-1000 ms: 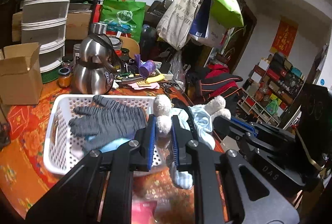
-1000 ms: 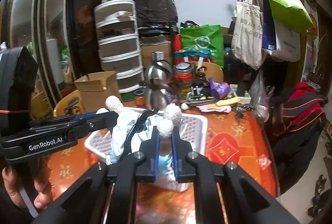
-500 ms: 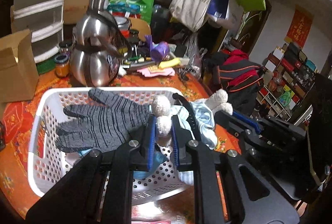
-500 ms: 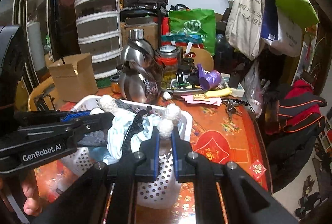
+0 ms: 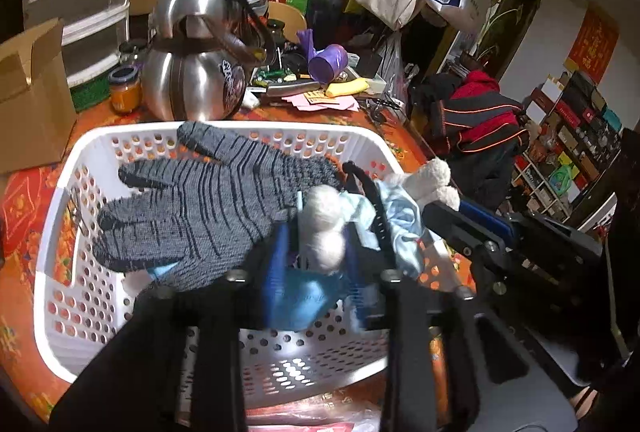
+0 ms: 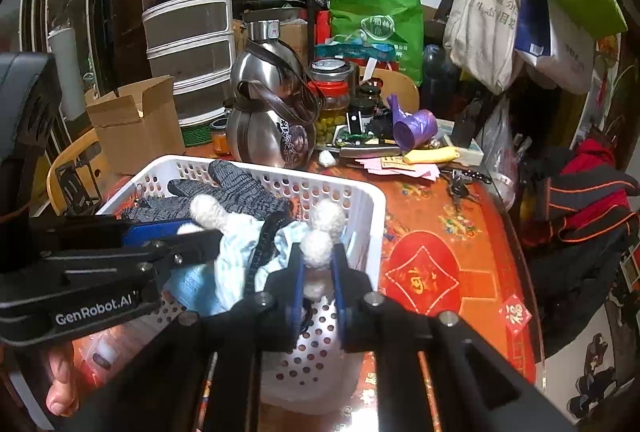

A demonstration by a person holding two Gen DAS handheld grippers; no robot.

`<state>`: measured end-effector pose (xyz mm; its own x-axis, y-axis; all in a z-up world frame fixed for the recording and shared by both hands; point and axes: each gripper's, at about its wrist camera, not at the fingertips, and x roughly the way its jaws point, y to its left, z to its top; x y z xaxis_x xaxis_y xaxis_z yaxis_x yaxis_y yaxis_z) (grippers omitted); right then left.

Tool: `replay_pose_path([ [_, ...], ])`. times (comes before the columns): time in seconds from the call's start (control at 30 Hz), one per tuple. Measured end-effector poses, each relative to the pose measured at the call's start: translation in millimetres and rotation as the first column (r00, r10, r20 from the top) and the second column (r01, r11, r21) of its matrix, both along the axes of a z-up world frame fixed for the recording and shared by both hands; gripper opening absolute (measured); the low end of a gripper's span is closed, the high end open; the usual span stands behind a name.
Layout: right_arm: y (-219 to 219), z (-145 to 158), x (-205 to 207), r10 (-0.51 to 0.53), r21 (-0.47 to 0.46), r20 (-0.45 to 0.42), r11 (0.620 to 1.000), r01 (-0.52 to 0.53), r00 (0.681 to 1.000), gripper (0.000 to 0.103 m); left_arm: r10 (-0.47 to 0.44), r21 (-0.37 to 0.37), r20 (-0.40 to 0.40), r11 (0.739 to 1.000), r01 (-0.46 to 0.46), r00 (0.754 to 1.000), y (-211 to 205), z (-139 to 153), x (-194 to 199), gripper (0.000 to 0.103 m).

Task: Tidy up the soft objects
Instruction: 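Lift the plush toy with both tools, lower it into the basket and open, then move both tools back to the pink-white mailer bag on the table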

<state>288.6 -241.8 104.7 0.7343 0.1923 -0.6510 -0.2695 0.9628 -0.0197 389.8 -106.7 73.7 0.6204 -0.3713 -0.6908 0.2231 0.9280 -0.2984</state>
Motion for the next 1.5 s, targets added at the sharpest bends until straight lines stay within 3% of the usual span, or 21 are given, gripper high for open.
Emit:
replay_pose_path([
  [0.07, 0.5, 0.3, -2.4, -0.003, -0.005, 0.004, 1.000, 0.003, 1.000, 0.027, 0.003, -0.014, 0.015, 1.000, -0.002, 1.000, 6.3, 1.6, -3.9, 0.054],
  [0.13, -1.7, 2.6, -7.0, -0.019, -0.002, 0.017, 1.000, 0.019, 1.000, 0.059, 0.022, -0.020, 0.051, 1.000, -0.021, 0.998, 14.0, 6.5, -11.2, 0.070],
  [0.17, -2.5, 3.8, -9.7, -0.024, -0.005, 0.028, 1.000, 0.024, 0.999, 0.067, 0.023, -0.022, 0.064, 1.000, -0.022, 0.998, 16.9, 8.8, -14.2, 0.072],
  [0.47, -15.8, 14.6, -31.9, -0.056, 0.054, 0.059, 0.997, 0.053, 0.997, 0.069, 0.079, -0.060, 0.108, 0.996, -0.073, 0.991, 58.8, 28.9, -47.1, 0.076],
  [0.83, -20.5, 9.6, -69.1, -0.064, 0.106, 0.056, 0.993, 0.058, 0.996, 0.075, 0.102, 0.043, 0.125, 0.993, -0.108, 0.987, 88.9, 21.8, -117.7, 0.077],
  [0.97, -17.1, -8.7, -115.2, -0.040, 0.129, 0.036, 0.991, 0.035, 0.999, 0.079, 0.129, 0.130, 0.139, 0.980, -0.147, 0.982, 103.4, -4.3, -170.6, 0.077],
  [1.2, 5.6, -77.4, -192.9, 0.026, 0.193, -0.069, 0.981, -0.012, 0.997, 0.079, 0.159, 0.085, 0.045, 0.983, -0.162, 0.986, 132.1, -75.0, -243.5, 0.077],
  [1.37, 26.6, -111.5, -211.8, 0.084, 0.186, -0.124, 0.981, -0.060, 0.989, 0.078, 0.123, 0.137, -0.002, 0.983, -0.122, 0.992, 118.4, -108.3, -258.8, 0.077],
  [1.5, 34.3, -113.9, -216.5, 0.107, 0.202, -0.119, 0.976, -0.081, 0.987, 0.067, 0.099, 0.161, -0.033, 0.983, -0.092, 0.995, 104.2, -123.2, -252.9, 0.077],
])
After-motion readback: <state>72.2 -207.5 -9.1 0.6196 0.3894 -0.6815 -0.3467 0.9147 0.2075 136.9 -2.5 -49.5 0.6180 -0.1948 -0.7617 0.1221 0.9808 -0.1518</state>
